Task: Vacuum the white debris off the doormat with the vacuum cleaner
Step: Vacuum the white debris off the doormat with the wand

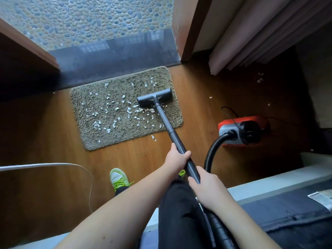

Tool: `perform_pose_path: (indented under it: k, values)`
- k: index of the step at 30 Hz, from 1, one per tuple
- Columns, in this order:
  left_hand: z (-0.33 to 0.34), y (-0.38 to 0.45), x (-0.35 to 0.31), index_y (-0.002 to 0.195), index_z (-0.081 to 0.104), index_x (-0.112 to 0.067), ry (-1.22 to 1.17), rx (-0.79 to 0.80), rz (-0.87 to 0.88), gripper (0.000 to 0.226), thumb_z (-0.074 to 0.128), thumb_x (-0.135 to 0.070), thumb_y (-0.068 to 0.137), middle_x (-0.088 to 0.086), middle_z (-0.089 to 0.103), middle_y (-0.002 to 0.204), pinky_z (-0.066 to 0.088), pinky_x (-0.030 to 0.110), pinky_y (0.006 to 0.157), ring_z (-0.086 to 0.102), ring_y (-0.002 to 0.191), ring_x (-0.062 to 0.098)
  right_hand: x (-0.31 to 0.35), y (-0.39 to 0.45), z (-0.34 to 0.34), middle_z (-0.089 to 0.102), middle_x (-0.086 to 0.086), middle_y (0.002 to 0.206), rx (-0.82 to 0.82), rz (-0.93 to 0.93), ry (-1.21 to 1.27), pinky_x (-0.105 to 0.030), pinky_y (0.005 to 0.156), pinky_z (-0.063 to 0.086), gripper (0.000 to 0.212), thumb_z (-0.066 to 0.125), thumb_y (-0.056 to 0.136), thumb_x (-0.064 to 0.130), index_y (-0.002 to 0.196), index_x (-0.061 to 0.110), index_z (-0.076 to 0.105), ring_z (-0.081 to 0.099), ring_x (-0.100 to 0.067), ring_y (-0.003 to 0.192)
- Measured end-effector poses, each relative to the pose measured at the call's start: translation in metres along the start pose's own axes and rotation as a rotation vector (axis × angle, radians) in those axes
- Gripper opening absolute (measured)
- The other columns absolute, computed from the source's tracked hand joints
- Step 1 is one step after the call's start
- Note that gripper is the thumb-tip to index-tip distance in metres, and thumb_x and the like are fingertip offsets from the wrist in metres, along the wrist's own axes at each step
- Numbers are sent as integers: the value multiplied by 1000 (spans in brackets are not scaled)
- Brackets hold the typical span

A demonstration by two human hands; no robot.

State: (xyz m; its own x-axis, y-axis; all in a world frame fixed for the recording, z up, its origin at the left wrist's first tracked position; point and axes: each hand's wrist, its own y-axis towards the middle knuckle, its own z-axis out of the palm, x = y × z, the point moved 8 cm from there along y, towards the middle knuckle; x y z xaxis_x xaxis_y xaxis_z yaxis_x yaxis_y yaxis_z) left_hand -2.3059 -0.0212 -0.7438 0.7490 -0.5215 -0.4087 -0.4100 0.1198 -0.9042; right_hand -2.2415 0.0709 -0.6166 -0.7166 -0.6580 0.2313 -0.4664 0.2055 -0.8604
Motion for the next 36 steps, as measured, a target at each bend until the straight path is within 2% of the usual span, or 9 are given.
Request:
perform_pose_path:
  k: [3,6,14,18,26,29,31,33,36]
  values:
    - [-12,8,-13,129,43,-16,-49,-21,-9,54,67,-34,84,11,63,111,60,42,81,67,94,26,14,12,-6,65,-2,96,-6,-18,3,-33,72,51,25,43,97,41,115,24,49,62,-23,83]
    - [-25,15,-29,114,46,-14,-91,-26,-17,41,69,-29,84,14,62,105,61,45,77,67,93,29,28,26,-12,63,-2,91,-11,-33,-1,-32,70,50,16,43,97,40,104,25,48,64,-24,81]
    - [-59,33,-66,115,47,-8,-96,-59,-7,40,70,-24,86,18,61,109,61,48,75,67,96,33,69,57,-30,64,-7,105,-36,-46,-46,-32,73,40,21,44,97,39,91,20,48,51,-26,84]
    - [-63,34,-74,113,48,-9,-80,-55,4,37,69,-23,86,19,62,110,61,47,74,67,96,34,74,61,-33,65,-7,104,-38,-43,-53,-33,76,43,20,45,96,38,90,19,48,59,-29,93]
    - [-46,22,-50,107,40,-17,-96,-5,-13,37,68,-28,86,17,62,112,60,47,79,67,98,32,53,45,-19,63,-3,95,12,-28,-73,-33,74,52,21,40,98,39,105,21,49,66,-25,84]
    - [-33,20,-36,132,39,-15,-46,11,-28,66,70,-41,80,12,60,120,57,46,89,66,103,30,38,34,-16,66,-3,101,21,-8,-64,-30,74,53,33,41,98,41,126,23,48,66,-22,81]
    - [-26,12,-29,154,20,-19,-40,31,-50,86,68,-39,86,9,54,136,52,39,98,61,114,28,30,26,-13,65,-2,105,39,7,-66,-31,80,55,38,40,99,41,133,26,44,67,-21,87]
    - [-20,3,-23,158,7,-20,-21,45,-58,90,65,-36,92,7,46,146,46,28,99,55,123,24,22,18,-9,63,0,111,60,28,-56,-33,87,56,43,41,99,43,139,29,40,67,-18,94]
    - [-12,-7,-12,158,3,-21,-17,62,-68,90,63,-37,94,5,42,151,46,28,100,52,127,22,11,10,-3,57,-1,134,92,95,-38,-31,94,55,58,43,99,46,152,29,26,65,-14,105]
